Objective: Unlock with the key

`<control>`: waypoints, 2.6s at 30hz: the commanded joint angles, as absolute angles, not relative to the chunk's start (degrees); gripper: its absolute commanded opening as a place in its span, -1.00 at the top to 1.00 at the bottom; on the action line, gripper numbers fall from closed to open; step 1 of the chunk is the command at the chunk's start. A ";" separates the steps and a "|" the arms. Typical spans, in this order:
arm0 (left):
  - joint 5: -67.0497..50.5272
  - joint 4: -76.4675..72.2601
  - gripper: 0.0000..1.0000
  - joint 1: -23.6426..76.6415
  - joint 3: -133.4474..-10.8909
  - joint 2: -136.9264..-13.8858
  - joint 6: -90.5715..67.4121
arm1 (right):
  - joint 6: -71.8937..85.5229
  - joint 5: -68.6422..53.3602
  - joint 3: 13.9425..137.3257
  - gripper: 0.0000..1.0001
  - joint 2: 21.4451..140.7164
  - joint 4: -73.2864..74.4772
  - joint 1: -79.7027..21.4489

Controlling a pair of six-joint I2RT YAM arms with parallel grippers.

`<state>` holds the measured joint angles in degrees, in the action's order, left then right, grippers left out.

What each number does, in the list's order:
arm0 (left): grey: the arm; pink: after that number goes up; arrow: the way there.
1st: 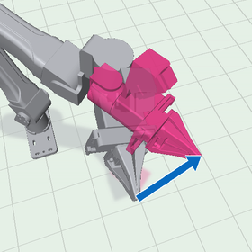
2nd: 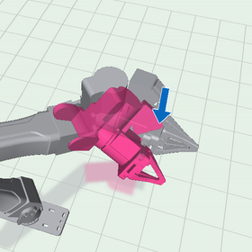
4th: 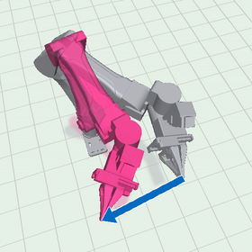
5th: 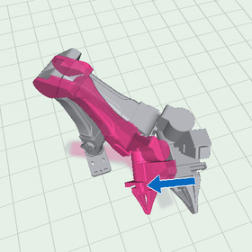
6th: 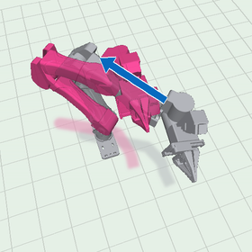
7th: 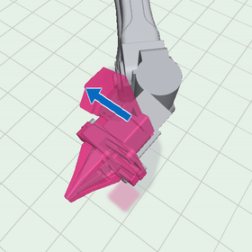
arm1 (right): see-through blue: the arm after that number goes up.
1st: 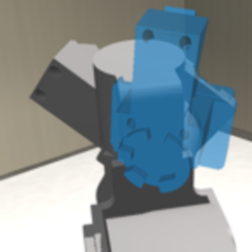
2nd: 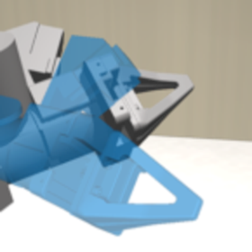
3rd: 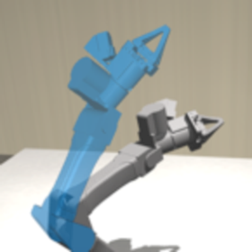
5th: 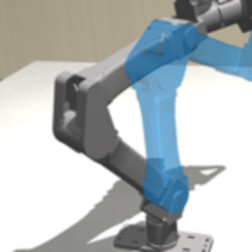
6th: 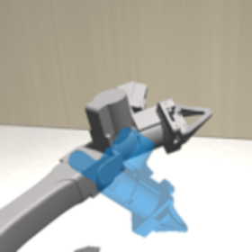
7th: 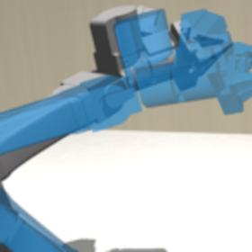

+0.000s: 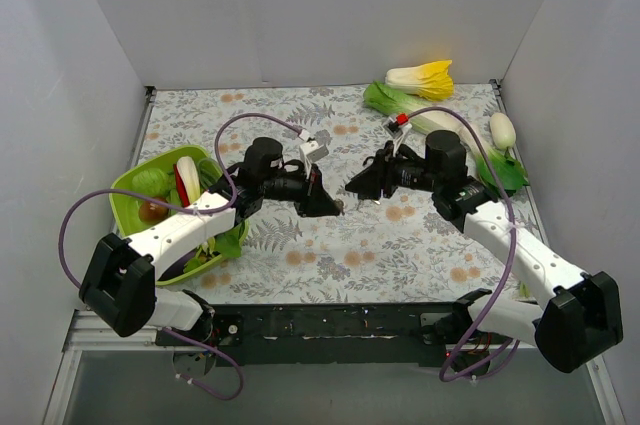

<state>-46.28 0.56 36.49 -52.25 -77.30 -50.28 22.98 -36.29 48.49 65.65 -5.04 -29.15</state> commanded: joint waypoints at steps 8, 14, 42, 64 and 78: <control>-53.17 20.65 1.00 36.83 -52.47 -72.69 -46.93 | 11.16 -58.79 45.80 -0.30 63.19 -3.43 -28.91; -55.37 23.38 1.00 37.79 -52.30 -73.83 -46.23 | 15.71 -59.94 41.67 -0.25 63.98 -10.09 -31.37; -52.65 23.38 1.00 40.34 -50.98 -73.92 -45.44 | 18.72 -58.80 40.17 0.83 73.21 -16.96 -39.64; -20.49 -18.88 -0.78 40.52 -29.19 -50.98 -80.32 | 39.89 -33.06 31.38 0.97 64.78 -44.46 -39.38; -15.03 -26.28 -0.27 43.68 -27.07 -54.40 -93.25 | 43.42 -25.67 29.88 0.97 63.90 -49.31 -39.38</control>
